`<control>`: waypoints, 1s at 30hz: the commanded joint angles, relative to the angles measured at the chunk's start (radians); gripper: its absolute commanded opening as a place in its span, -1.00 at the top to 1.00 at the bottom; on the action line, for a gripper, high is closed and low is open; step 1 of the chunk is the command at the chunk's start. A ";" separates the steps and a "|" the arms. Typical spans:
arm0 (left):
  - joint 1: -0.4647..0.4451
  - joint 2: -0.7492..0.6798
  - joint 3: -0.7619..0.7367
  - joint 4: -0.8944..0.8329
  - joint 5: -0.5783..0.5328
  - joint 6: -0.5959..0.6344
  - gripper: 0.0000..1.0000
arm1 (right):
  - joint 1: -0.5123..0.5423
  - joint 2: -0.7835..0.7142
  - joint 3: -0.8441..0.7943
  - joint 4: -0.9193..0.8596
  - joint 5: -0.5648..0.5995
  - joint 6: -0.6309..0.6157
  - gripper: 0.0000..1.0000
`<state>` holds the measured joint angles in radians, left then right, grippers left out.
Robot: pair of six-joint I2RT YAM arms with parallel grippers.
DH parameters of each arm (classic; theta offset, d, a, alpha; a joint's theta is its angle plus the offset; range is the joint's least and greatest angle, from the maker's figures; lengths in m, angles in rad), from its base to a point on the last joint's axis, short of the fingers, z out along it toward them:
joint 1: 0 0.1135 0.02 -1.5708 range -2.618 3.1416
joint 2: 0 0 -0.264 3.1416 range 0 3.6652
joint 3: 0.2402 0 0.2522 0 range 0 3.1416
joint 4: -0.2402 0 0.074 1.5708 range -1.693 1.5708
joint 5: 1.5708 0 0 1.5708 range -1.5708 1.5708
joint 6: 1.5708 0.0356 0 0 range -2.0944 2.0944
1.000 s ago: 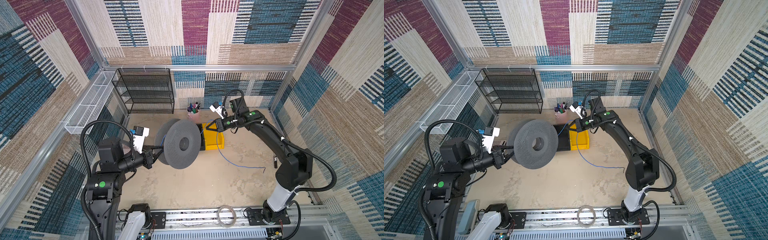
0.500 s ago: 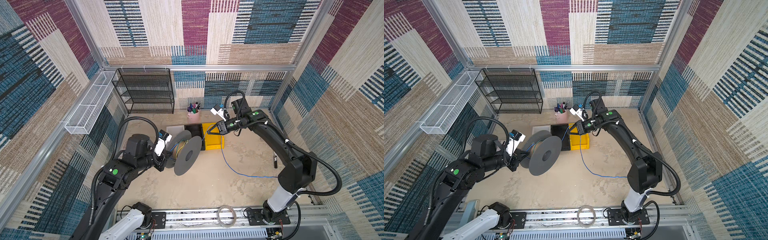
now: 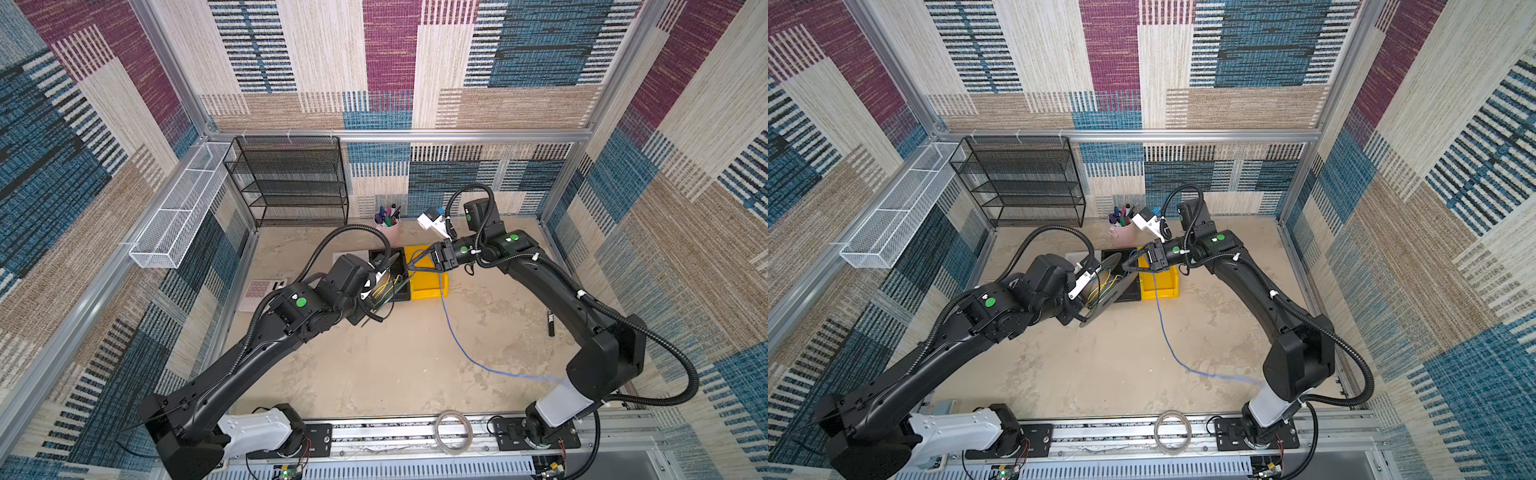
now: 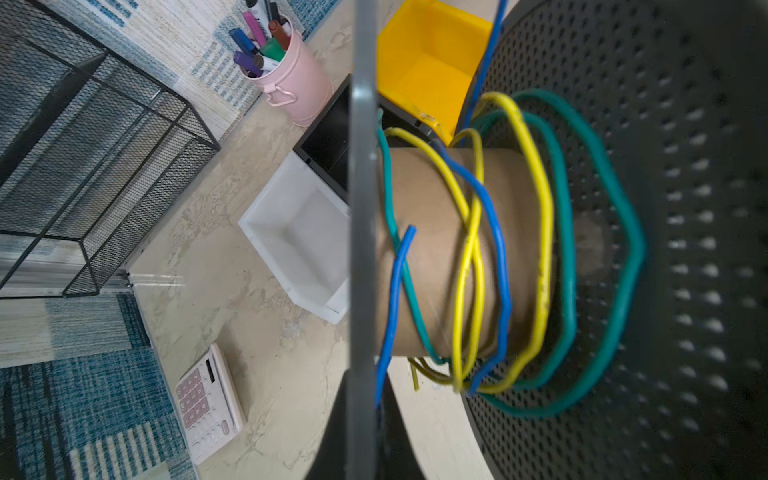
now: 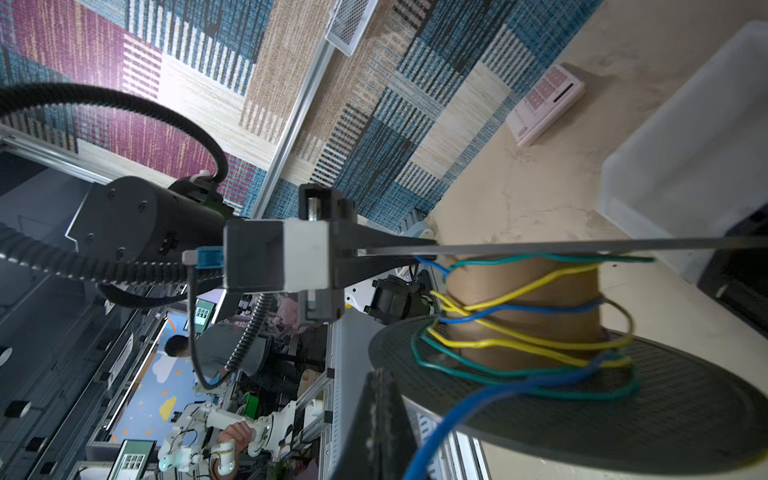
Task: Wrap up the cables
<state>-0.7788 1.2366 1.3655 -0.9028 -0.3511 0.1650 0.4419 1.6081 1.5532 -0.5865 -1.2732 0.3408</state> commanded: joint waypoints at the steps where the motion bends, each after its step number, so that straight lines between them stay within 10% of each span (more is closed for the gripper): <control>1: 0.001 0.033 0.024 0.009 -0.080 -0.129 1.00 | 0.037 -0.043 -0.019 0.148 -0.064 0.086 1.00; 12: 0.011 0.108 0.121 0.055 -0.189 -0.372 1.00 | 0.215 -0.168 -0.237 0.363 0.059 0.220 0.87; 30: 0.071 0.056 0.121 0.263 0.155 -0.742 1.00 | 0.395 -0.245 -0.423 0.324 0.407 0.047 0.76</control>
<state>-0.7151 1.3155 1.4647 -0.7746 -0.2512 -0.5011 0.8364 1.3823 1.1633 -0.2634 -0.9257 0.4160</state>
